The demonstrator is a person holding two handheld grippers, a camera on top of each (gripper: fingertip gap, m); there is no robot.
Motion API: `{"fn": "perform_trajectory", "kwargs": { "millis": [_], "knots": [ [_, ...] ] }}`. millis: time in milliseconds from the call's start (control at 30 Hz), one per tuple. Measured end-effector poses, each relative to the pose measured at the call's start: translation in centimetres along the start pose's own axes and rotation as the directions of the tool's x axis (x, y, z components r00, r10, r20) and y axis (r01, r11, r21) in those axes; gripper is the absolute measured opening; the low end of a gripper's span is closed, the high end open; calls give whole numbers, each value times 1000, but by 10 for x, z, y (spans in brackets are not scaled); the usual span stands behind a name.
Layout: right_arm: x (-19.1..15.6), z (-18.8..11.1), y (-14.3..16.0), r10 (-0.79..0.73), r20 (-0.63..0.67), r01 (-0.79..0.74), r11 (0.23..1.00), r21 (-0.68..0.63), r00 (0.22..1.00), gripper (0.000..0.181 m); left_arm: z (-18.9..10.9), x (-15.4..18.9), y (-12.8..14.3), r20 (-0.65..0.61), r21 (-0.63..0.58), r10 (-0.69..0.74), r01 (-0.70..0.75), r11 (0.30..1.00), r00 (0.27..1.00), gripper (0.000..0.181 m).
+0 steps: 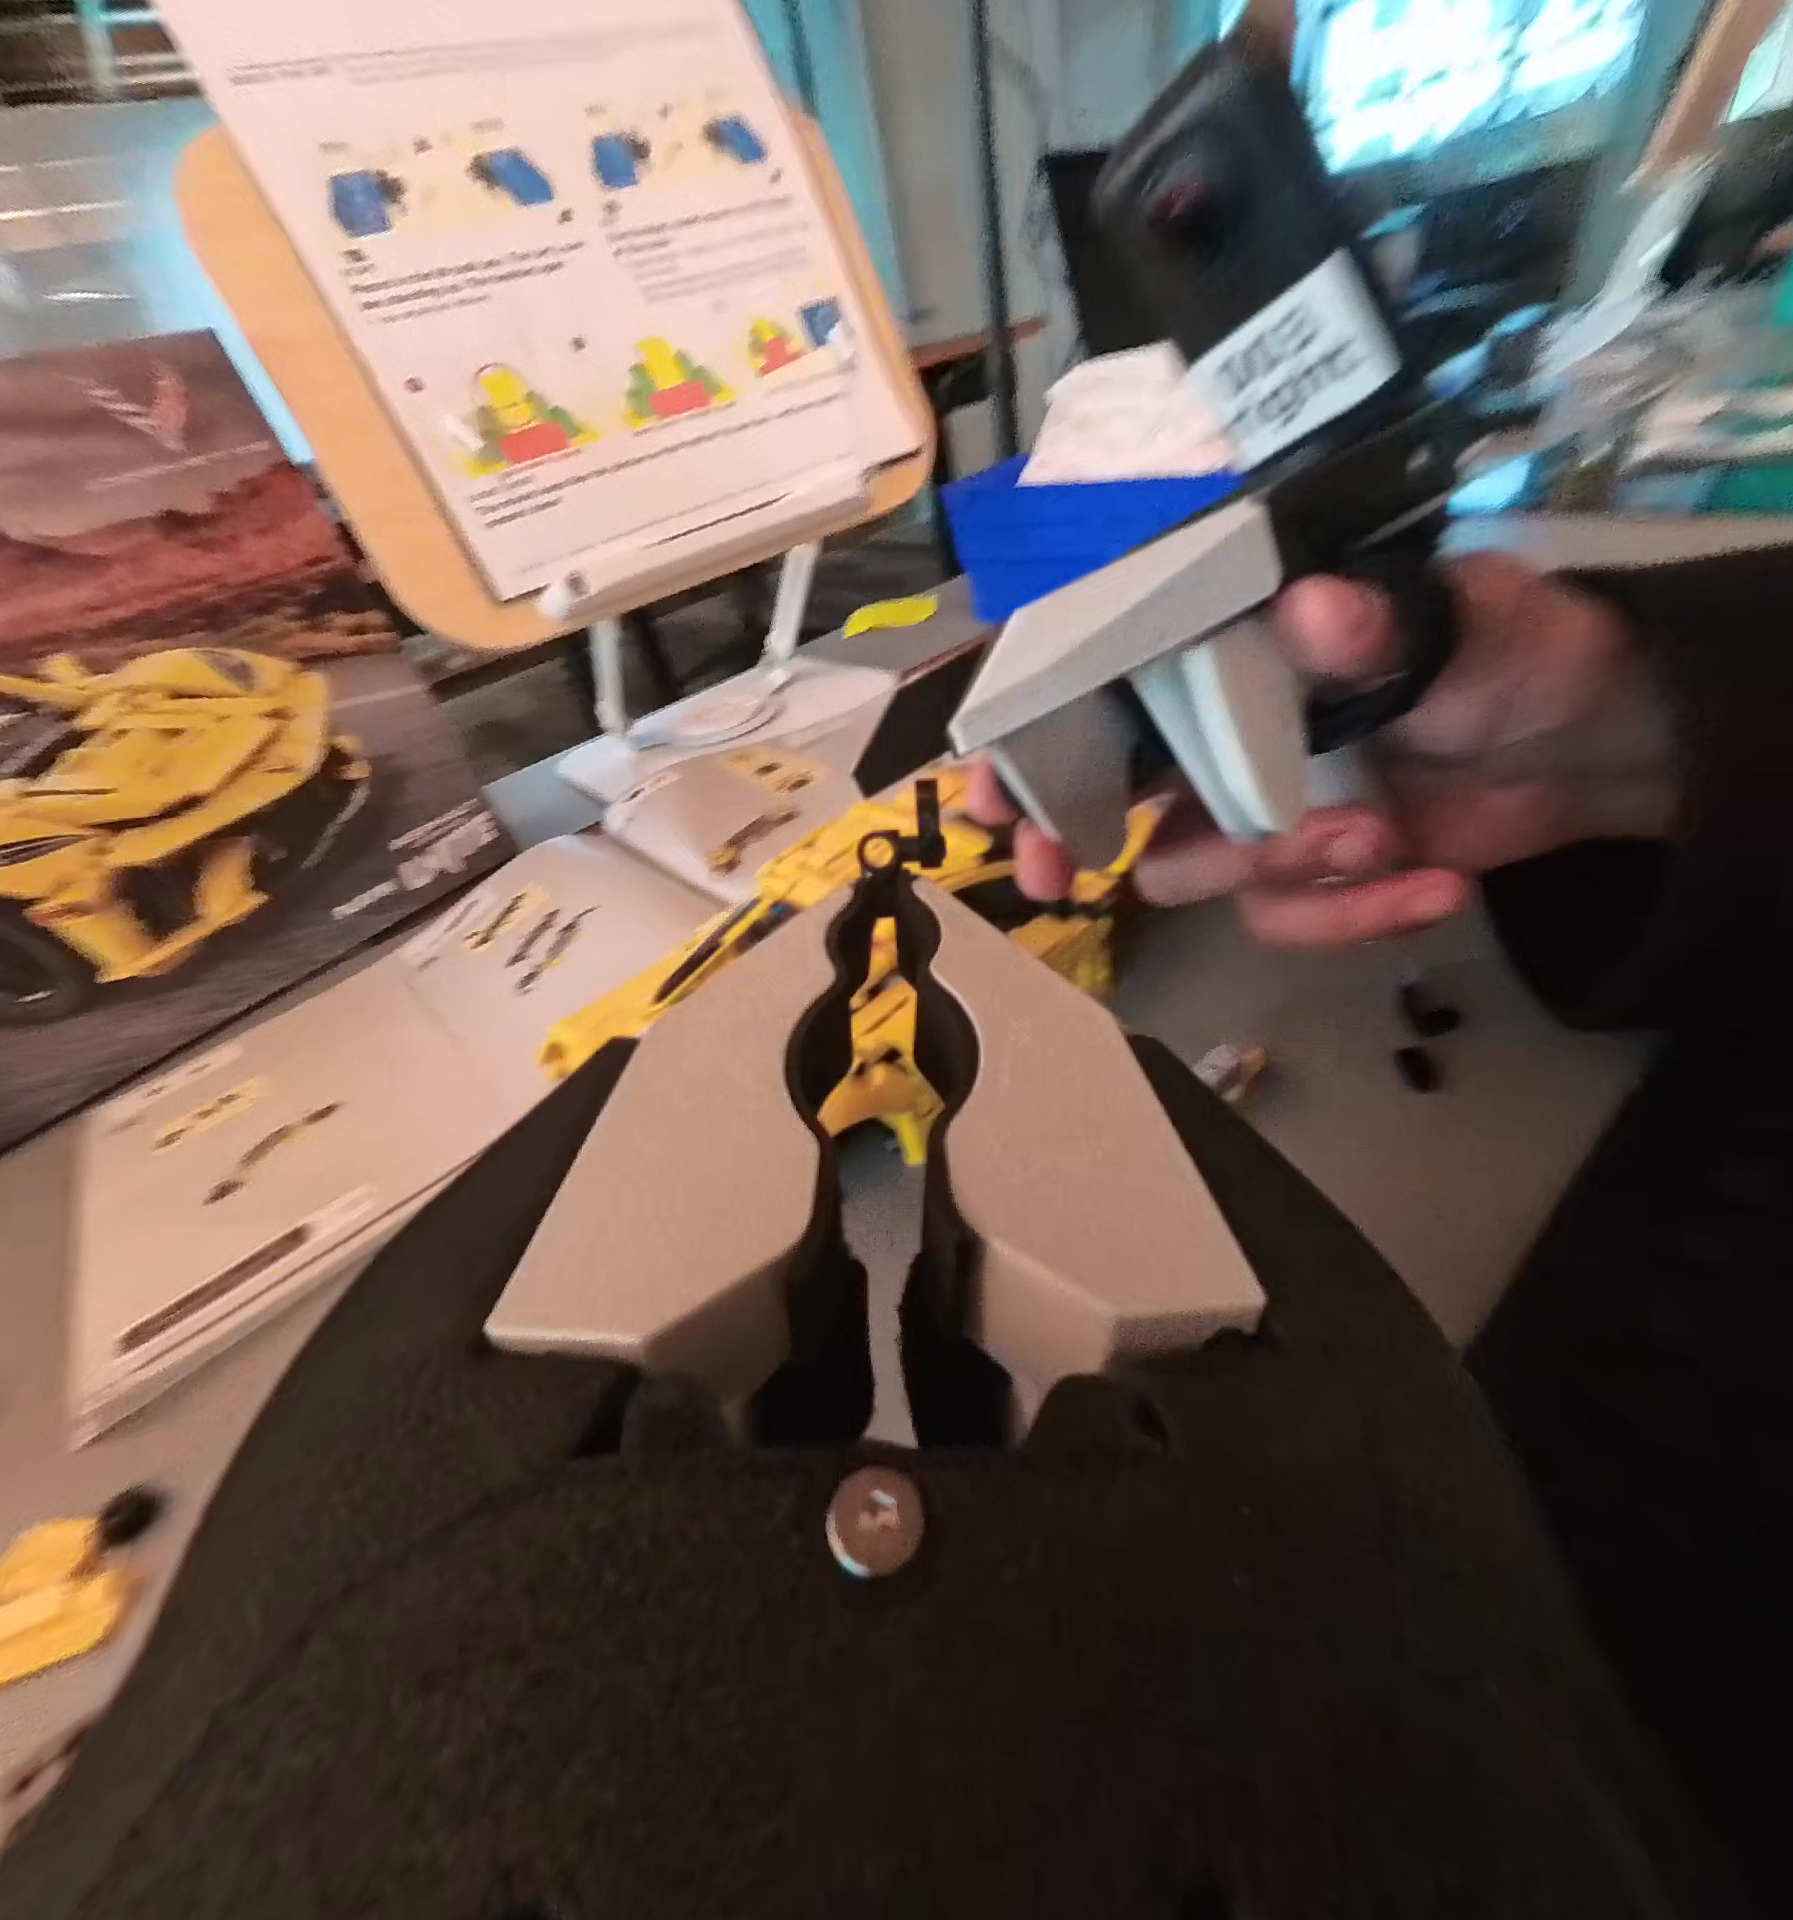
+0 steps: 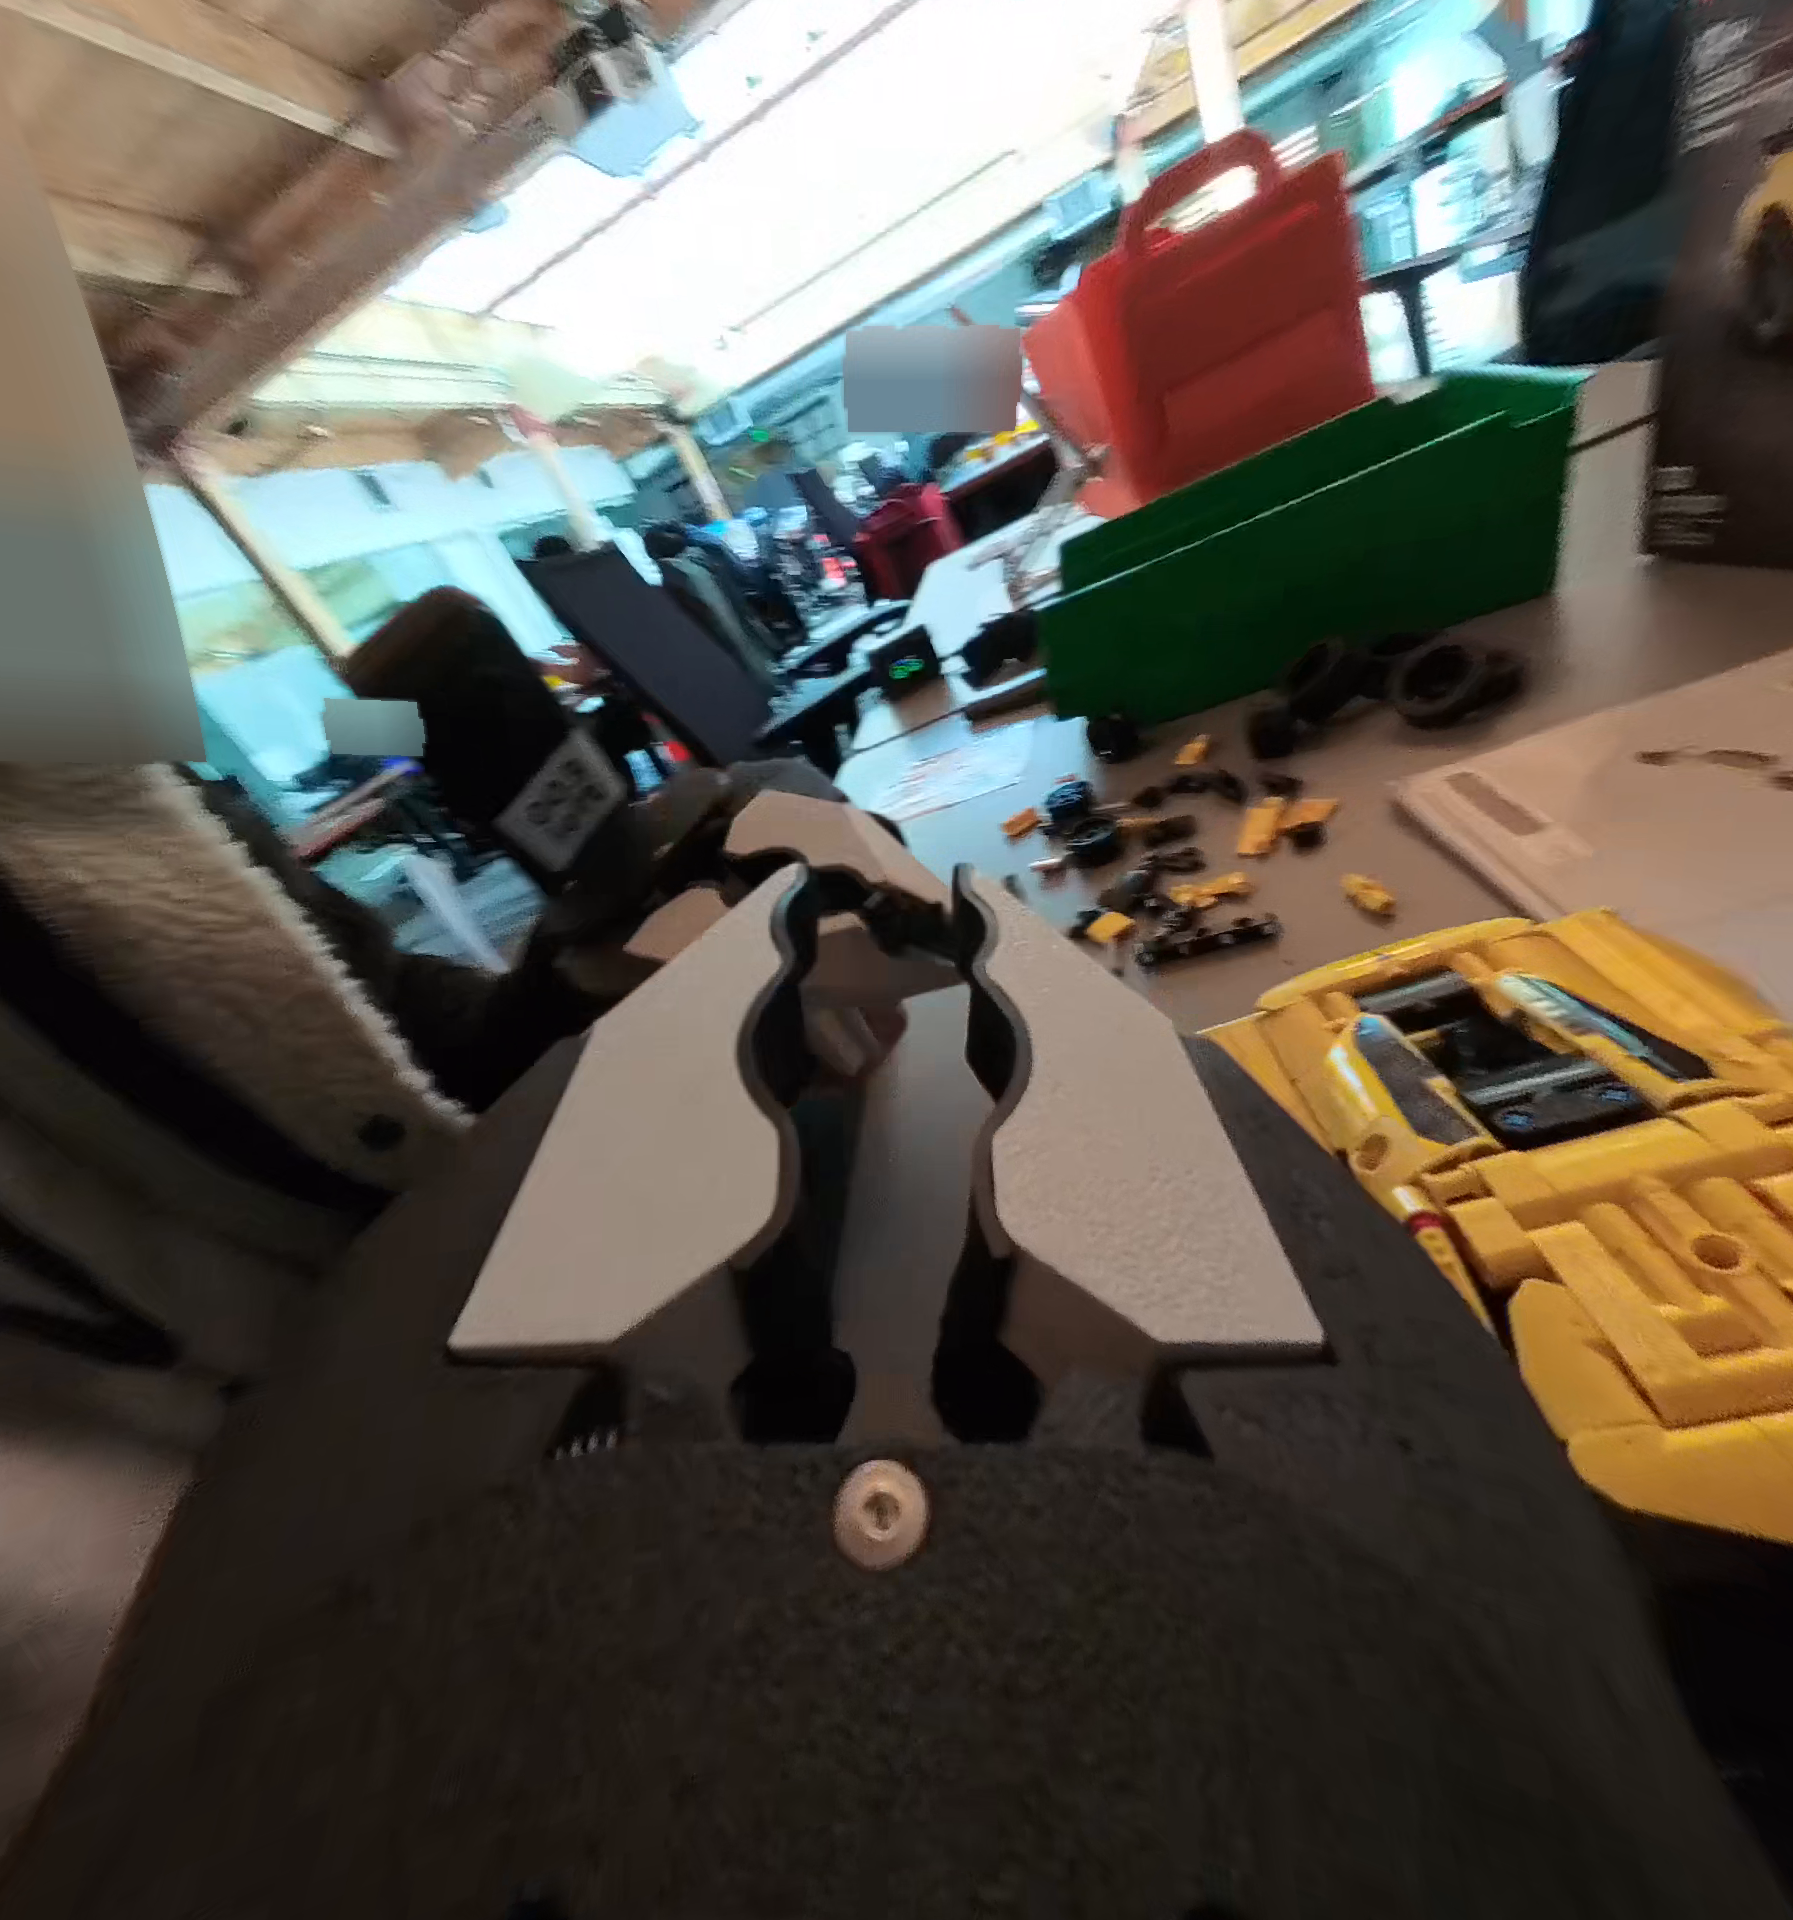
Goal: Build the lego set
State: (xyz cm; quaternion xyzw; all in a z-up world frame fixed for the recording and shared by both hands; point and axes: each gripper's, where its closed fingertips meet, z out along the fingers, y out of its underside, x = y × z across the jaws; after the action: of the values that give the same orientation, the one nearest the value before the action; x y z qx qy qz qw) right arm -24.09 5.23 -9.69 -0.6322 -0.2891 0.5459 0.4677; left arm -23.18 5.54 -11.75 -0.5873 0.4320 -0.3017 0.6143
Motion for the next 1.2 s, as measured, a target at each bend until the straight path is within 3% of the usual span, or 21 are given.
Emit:
{"fn": "perform_trajectory", "kwargs": {
  "millis": [133, 233, 500, 1033, 1200],
  "knots": [
    [-20, -5, 2, 52, 185, -53, 999, 0, 981, 26, -7, 23, -16, -210, 90, -121, 142, 986, 970, 3],
    [-30, -3, 9, 54, 242, -46, 998, -37, 969, 17, -9, 30, -18, -258, 94, -133, 162, 982, 957, 3],
    [-33, -4, 9, 124, 289, -117, 992, -42, 949, 16, -11, 33, -20, -306, 91, -174, 210, 973, 936, 3],
    [-32, -3, 13, -24, 250, 27, 1000, -9, 968, 14, -11, 36, -20, -316, 83, -188, 224, 971, 930, 2],
    [-32, -3, 9, 30, 270, -33, 999, 6, 962, 13, -12, 34, -23, -370, 84, -287, 340, 937, 884, 3]
  ]
}}
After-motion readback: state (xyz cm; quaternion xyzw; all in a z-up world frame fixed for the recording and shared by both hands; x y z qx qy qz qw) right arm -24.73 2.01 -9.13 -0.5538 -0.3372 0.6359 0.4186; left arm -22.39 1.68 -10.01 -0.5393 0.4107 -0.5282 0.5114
